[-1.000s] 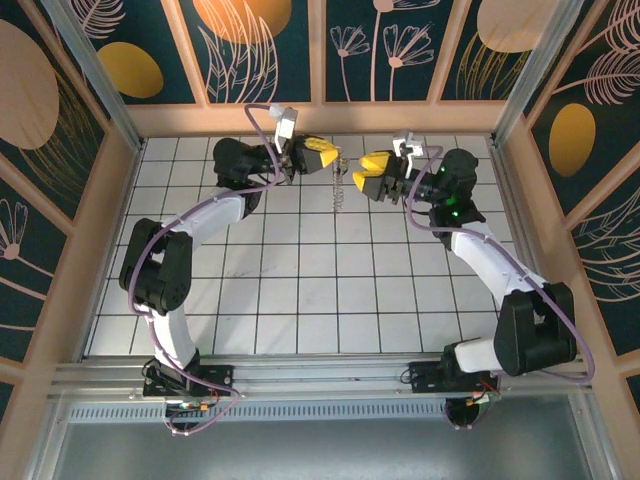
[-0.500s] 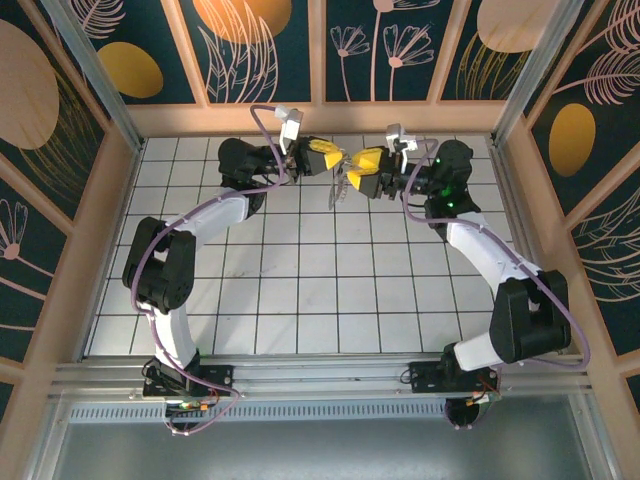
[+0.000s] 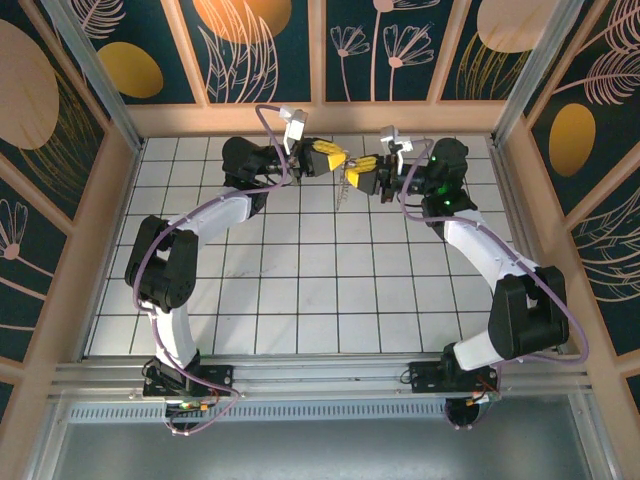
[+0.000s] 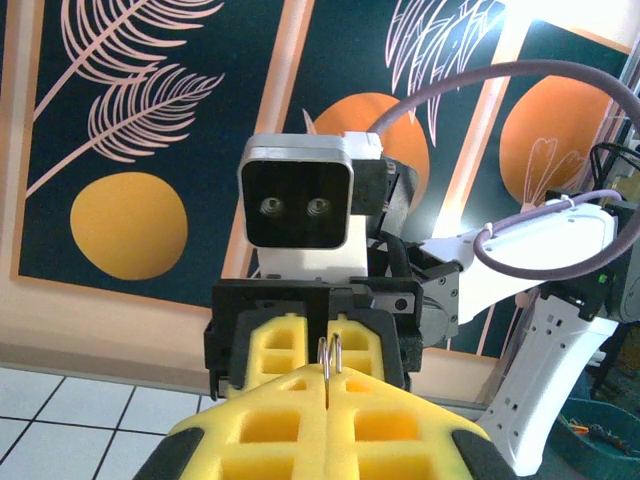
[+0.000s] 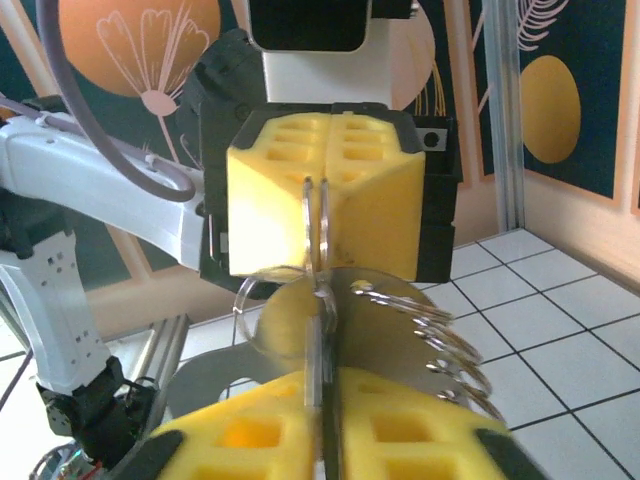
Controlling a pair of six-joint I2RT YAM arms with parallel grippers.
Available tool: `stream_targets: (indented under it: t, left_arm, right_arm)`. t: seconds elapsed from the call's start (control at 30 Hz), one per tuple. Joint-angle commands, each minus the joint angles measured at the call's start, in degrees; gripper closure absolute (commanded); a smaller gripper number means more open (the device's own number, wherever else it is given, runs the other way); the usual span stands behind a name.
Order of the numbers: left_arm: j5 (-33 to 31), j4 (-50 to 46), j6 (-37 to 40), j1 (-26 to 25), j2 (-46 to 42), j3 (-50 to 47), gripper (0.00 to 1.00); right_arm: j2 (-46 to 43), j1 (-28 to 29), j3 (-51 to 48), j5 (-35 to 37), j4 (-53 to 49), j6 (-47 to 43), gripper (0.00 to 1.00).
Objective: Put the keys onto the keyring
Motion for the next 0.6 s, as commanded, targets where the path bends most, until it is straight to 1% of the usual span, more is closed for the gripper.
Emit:
stream_targets:
  t: [0.0,0.03,0.3,0.47,0.57]
  left_arm:
    - [0.3,1.2,0.7,-0.3,0.4,2.3,1.00]
    - [0.3,1.1,0.8,-0.3,0.4,2.4,1.00]
    - [-0.3,1.3,1.1,-0.3,0.1,2.4,1.00]
    - [-0.6,1.7,0.9,-0.3,-0.2,2.0,1.00]
    - [-0.7,1.9,0.7,-0.5,0.0,2.0,1.00]
  right_arm:
    - [0.2,0.5,1.9,-2.0,-1.2,-2.0,0.96]
    - [0.1,0.4,1.8,-2.0,-1.9,-2.4,1.00]
    - [0.9,0.6,2.4,-1.8,-4.8,-4.0,1.00]
    - [2.8,2.0,4.4,-2.1,-5.6,-4.3,1.00]
    - [4.2,2.9,6.4,-2.2,-8.9,-6.2,1.00]
